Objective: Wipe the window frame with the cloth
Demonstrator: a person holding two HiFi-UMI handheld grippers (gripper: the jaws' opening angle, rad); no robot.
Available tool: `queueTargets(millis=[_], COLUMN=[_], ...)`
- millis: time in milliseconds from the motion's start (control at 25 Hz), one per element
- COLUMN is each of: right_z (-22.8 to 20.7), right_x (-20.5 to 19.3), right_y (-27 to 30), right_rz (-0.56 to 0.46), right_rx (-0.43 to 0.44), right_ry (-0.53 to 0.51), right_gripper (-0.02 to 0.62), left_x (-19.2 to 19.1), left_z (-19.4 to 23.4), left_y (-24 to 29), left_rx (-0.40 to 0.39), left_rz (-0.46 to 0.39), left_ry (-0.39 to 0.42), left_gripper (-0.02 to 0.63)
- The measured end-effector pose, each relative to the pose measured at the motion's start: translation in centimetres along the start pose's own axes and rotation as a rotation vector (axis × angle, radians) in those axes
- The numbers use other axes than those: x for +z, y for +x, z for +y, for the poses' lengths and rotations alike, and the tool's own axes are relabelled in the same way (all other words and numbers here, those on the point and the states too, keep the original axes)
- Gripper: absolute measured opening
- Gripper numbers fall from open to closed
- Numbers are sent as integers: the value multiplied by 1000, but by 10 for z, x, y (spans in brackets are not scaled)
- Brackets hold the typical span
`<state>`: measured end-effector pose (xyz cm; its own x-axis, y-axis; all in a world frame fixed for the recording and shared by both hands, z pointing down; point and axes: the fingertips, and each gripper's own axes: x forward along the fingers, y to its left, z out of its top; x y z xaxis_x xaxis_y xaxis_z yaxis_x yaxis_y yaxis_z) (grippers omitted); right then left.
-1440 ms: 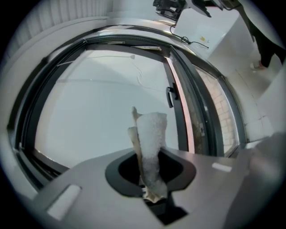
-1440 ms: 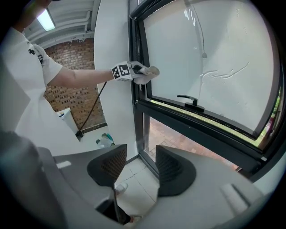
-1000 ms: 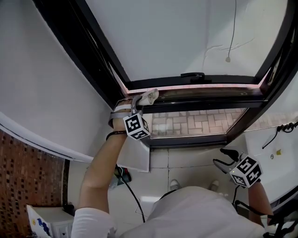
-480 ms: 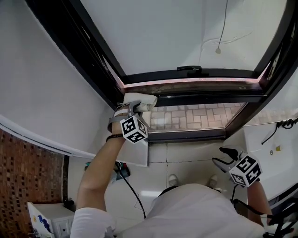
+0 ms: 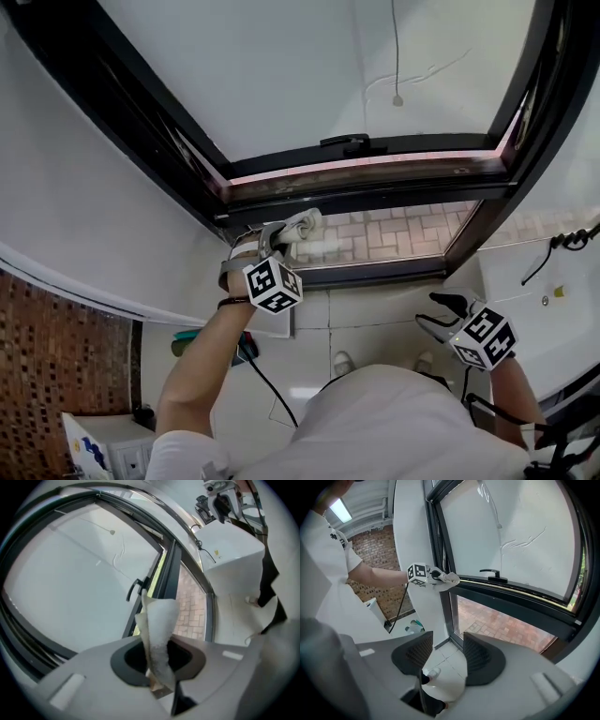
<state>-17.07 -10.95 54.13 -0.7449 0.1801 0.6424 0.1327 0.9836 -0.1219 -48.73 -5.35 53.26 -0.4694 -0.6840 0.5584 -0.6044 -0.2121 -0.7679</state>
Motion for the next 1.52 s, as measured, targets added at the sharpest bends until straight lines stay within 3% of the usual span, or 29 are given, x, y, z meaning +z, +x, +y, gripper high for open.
queueTargets(millis=[400, 840, 1000, 1160, 1520], right_z=[-62, -118, -130, -145, -155], right_x=[-40, -108, -132, -156, -194], right_y=[-63, -145, -180, -212, -233], right_rz=[-20, -28, -35, -59, -102], right_rx=[-66, -157, -208, -266, -272], right_ry=[32, 109, 154, 209, 297], right_gripper=[204, 204, 204, 204, 204], left_x=[213, 416, 456, 470, 484], left_z=[-17, -50, -58, -75, -129], left_y=[14, 76, 116, 149, 154], left_rx=[-6, -34, -25, -48, -107], left_rz=[-195, -285, -222, -141, -81], left_ry=[81, 165, 190, 230, 338], left_gripper=[91, 92, 92, 92, 92])
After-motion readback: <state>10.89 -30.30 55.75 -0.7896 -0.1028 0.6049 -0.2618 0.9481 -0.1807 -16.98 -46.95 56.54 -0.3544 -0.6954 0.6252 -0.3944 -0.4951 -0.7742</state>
